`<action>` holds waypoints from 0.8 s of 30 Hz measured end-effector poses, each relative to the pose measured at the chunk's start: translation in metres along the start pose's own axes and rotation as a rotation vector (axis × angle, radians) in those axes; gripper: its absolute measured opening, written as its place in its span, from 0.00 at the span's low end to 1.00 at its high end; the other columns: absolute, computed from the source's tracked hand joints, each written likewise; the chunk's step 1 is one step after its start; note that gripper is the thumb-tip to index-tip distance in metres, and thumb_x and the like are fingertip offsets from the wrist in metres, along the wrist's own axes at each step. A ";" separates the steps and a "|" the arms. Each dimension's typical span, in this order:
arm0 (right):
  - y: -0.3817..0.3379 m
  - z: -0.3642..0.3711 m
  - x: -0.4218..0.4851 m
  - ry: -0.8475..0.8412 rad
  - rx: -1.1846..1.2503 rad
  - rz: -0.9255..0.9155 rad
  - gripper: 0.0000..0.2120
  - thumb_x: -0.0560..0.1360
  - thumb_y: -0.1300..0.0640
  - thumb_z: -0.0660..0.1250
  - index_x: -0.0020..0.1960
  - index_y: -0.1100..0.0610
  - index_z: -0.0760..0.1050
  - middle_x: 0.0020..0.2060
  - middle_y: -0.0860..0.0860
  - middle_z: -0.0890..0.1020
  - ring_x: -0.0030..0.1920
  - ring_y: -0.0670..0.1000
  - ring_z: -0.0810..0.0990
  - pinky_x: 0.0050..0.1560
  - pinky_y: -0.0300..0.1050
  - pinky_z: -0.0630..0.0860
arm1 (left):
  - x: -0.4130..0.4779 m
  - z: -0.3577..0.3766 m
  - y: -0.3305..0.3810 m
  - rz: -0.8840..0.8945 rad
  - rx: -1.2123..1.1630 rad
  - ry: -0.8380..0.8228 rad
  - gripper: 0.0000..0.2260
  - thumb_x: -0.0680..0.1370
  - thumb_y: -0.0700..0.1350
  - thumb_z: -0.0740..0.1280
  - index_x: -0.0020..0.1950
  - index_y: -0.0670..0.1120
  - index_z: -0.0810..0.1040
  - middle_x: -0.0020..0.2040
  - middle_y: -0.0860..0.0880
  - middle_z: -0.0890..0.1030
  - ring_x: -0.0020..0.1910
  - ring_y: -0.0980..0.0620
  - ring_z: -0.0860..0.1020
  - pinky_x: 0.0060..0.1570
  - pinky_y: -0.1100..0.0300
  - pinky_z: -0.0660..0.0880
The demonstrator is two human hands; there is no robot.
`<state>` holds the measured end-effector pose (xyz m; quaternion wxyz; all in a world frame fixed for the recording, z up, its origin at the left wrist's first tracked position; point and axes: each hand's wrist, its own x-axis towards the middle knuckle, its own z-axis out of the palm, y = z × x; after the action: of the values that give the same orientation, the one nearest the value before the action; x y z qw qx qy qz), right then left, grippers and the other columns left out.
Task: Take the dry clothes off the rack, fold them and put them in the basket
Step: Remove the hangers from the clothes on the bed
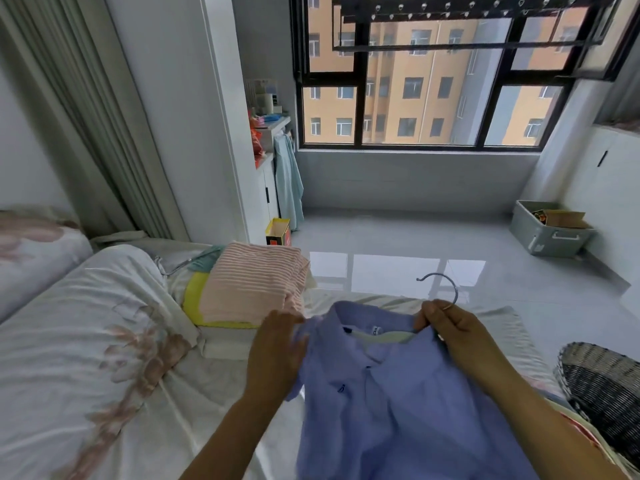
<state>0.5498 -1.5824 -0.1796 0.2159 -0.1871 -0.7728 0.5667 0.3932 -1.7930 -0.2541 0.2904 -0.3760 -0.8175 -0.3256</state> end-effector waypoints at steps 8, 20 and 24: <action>0.004 -0.013 0.006 0.001 0.025 0.060 0.19 0.80 0.53 0.57 0.34 0.59 0.75 0.32 0.50 0.78 0.30 0.41 0.73 0.33 0.29 0.67 | 0.004 0.036 0.056 0.486 -0.062 -0.194 0.06 0.67 0.50 0.70 0.42 0.51 0.79 0.40 0.52 0.78 0.46 0.54 0.70 0.51 0.56 0.64; 0.025 -0.041 0.015 -0.047 -0.130 0.185 0.18 0.80 0.51 0.58 0.36 0.56 0.76 0.33 0.47 0.78 0.37 0.45 0.74 0.38 0.29 0.68 | 0.013 0.041 0.069 0.057 -0.602 -0.755 0.14 0.65 0.60 0.68 0.43 0.53 0.73 0.37 0.60 0.77 0.39 0.58 0.75 0.41 0.60 0.72; 0.056 -0.054 0.018 0.032 -0.267 0.242 0.08 0.78 0.53 0.63 0.44 0.57 0.73 0.38 0.50 0.78 0.42 0.49 0.74 0.40 0.37 0.68 | -0.009 0.068 0.097 -0.191 -0.737 -0.908 0.11 0.66 0.51 0.72 0.32 0.51 0.71 0.28 0.60 0.72 0.31 0.61 0.69 0.34 0.65 0.64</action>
<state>0.5670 -1.5139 -0.2169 0.1317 -0.3148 -0.8095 0.4777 0.4606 -1.6968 -0.2720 -0.2689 -0.4786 -0.7230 -0.4195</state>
